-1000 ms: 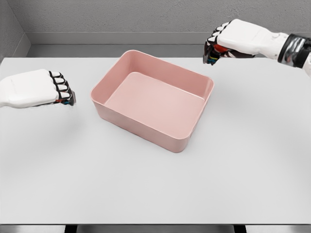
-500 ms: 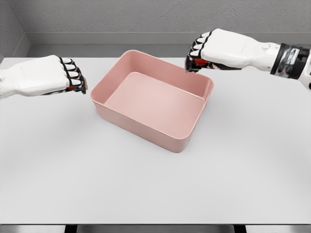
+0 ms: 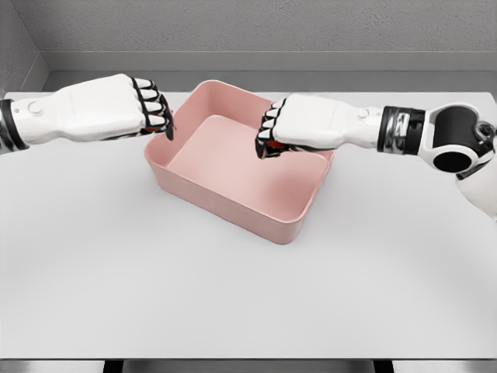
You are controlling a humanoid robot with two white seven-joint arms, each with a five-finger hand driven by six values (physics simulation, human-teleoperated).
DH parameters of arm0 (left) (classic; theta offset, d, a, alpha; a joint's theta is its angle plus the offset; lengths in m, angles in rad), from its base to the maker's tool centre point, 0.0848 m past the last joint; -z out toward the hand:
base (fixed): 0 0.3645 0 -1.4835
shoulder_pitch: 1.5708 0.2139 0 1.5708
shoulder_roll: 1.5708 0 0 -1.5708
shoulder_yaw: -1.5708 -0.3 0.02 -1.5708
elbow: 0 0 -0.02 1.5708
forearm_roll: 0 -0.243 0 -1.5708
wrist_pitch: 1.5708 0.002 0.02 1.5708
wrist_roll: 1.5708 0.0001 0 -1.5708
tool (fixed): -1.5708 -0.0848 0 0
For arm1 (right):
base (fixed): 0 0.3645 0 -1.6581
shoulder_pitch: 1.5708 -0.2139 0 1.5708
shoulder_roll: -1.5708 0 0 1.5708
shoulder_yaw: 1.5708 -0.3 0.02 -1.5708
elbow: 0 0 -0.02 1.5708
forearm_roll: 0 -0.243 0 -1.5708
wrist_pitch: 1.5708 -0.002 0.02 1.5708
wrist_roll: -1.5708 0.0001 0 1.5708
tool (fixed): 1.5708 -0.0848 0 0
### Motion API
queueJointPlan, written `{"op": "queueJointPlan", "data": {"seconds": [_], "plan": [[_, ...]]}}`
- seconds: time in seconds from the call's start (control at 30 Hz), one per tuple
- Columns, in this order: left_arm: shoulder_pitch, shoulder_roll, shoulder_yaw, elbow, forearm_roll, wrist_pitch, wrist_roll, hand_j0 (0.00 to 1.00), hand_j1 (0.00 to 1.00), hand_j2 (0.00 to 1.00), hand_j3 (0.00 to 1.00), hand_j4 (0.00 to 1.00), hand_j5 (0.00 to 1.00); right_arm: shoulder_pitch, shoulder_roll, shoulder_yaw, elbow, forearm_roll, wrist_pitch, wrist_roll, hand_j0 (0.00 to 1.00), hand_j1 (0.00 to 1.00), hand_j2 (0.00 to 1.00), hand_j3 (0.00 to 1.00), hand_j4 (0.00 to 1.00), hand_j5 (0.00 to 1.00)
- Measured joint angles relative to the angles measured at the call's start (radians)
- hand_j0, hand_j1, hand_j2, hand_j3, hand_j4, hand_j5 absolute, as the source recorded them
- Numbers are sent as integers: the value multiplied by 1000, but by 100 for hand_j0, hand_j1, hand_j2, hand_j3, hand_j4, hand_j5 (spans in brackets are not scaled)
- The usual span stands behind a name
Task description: Put the industrial switch in the basket with both arms
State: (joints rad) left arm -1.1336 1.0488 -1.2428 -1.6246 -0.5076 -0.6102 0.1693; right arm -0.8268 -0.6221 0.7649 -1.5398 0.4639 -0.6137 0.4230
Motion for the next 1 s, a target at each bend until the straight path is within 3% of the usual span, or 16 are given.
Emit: {"op": "queueJointPlan", "data": {"seconds": [0.07,0.1,0.17,0.27,0.73,0.83,0.9,1.0], "plan": [[0,-13,0,0,0,0,6,51,51,51,51,51,51,0,8,9,9,15,0,0,52,52,52,52,52,52],[-2,-18,0,0,1,0,8,51,51,51,51,51,51,0,9,11,14,20,0,-1,74,74,74,74,74,74],[-6,-26,0,0,1,0,10,53,53,53,53,53,53,3,8,12,20,26,0,-4,86,86,86,86,86,86],[-6,-41,0,0,3,0,12,54,54,54,54,54,54,8,5,10,32,28,0,-7,96,96,96,96,96,96],[-8,-113,-7,5,4,0,12,54,54,54,54,54,54,25,-12,-24,51,17,1,-11,100,100,100,100,100,100],[-8,-130,-9,13,2,0,11,54,54,54,54,54,54,40,-76,-54,50,-33,1,-11,100,100,100,100,100,100],[-9,-144,-10,21,2,0,11,55,55,55,55,55,55,87,-127,-91,50,-55,0,-11,100,100,100,100,100,100],[-9,-165,-10,36,1,0,11,62,62,62,62,62,62,133,-205,-147,57,-78,0,-11,100,100,100,100,100,100]]}}
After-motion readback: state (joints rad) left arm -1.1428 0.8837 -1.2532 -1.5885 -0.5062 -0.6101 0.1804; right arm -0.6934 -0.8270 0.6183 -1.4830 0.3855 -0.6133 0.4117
